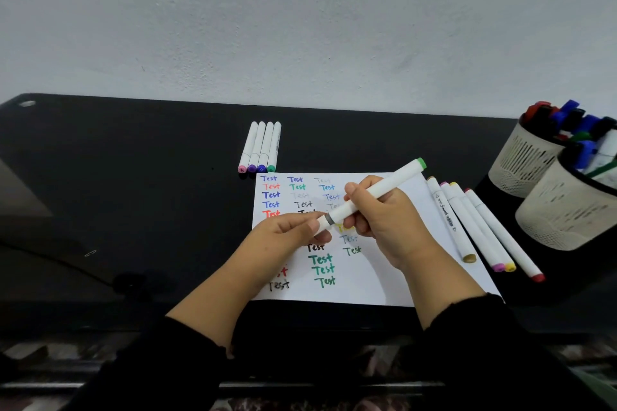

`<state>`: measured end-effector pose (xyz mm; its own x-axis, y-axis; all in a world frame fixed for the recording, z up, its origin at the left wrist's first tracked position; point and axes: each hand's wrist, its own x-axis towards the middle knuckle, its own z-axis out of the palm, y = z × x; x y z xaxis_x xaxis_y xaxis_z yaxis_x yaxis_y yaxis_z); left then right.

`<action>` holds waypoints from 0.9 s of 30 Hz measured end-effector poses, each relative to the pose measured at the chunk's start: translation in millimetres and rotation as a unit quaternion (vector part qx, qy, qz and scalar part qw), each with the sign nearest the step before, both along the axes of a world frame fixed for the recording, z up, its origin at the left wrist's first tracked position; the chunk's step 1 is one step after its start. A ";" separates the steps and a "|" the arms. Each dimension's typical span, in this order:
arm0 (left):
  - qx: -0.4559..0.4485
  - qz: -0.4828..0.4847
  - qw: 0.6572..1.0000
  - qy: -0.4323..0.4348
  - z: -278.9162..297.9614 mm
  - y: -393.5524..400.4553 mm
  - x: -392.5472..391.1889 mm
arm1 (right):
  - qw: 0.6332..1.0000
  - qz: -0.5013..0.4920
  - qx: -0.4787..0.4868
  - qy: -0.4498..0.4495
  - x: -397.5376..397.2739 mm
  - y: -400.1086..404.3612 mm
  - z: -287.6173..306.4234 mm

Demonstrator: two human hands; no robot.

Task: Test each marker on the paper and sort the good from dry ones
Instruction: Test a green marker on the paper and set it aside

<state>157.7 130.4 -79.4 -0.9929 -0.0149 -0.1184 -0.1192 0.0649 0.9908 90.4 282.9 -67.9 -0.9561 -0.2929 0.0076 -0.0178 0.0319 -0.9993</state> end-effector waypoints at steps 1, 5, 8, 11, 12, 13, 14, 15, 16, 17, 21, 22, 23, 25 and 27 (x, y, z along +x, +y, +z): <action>0.001 -0.004 1.000 0.003 0.1 -0.5 0.4 | 1.000 -0.003 -0.004 0.000 -0.4 0.0 -0.5; 0.012 0.001 1.000 0.009 -1.0 -1.8 -0.8 | 1.000 -0.025 -0.016 -0.006 -0.4 -3.2 -3.5; 0.019 0.008 1.000 0.005 -1.5 -2.2 -1.1 | 0.998 -0.045 -0.031 -0.023 -1.0 -6.8 -5.8; 0.011 0.009 1.000 0.000 -3.0 -2.8 -1.7 | 0.998 -0.053 -0.025 -0.029 -0.1 -9.6 -8.1; 0.005 0.010 1.000 -0.003 -3.9 -3.1 -2.1 | 0.998 -0.056 -0.021 -0.031 0.6 -10.7 -9.1; -0.003 0.011 1.000 -0.004 -4.3 -3.2 -2.2 | 0.998 -0.058 -0.018 -0.034 1.1 -11.9 -10.0; -0.010 0.013 1.000 -0.003 -5.2 -3.4 -2.3 | 0.997 -0.060 -0.017 -0.038 1.8 -13.4 -10.9; -0.014 0.017 1.000 -0.002 -5.5 -3.7 -2.2 | 0.997 -0.062 -0.018 -0.043 2.3 -14.8 -11.3; -0.015 0.021 1.000 -0.001 -5.7 -3.5 -2.4 | 0.997 -0.065 -0.020 -0.047 2.6 -16.1 -11.5; -0.016 0.024 1.000 -0.001 -5.4 -3.5 -2.2 | 0.996 -0.068 -0.020 -0.049 2.8 -17.5 -11.4; -0.028 0.032 0.999 -0.001 -4.0 -0.5 -2.2 | 0.995 -0.080 -0.002 -0.052 4.1 -19.7 -8.6; -0.033 0.029 0.999 -0.002 -3.4 0.1 -2.4 | 0.995 -0.085 0.010 -0.055 4.1 -18.7 -7.0; -0.039 0.022 0.999 -0.004 -3.1 0.2 -2.2 | 0.994 -0.090 0.024 -0.059 4.1 -16.6 -5.6; -0.048 0.007 0.999 -0.011 -2.0 -1.4 -3.2 | 0.992 -0.093 0.040 -0.070 3.0 -10.8 -2.1; -0.056 -0.004 0.998 -0.021 -3.2 -4.4 -4.6 | 0.992 -0.093 0.025 -0.080 1.6 -4.2 1.1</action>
<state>153.0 126.0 -82.6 -0.9873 -0.0227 -0.1571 -0.1586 0.1758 0.9716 92.0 278.7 -66.8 -0.9814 -0.1078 -0.1587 0.1519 0.0688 -0.9860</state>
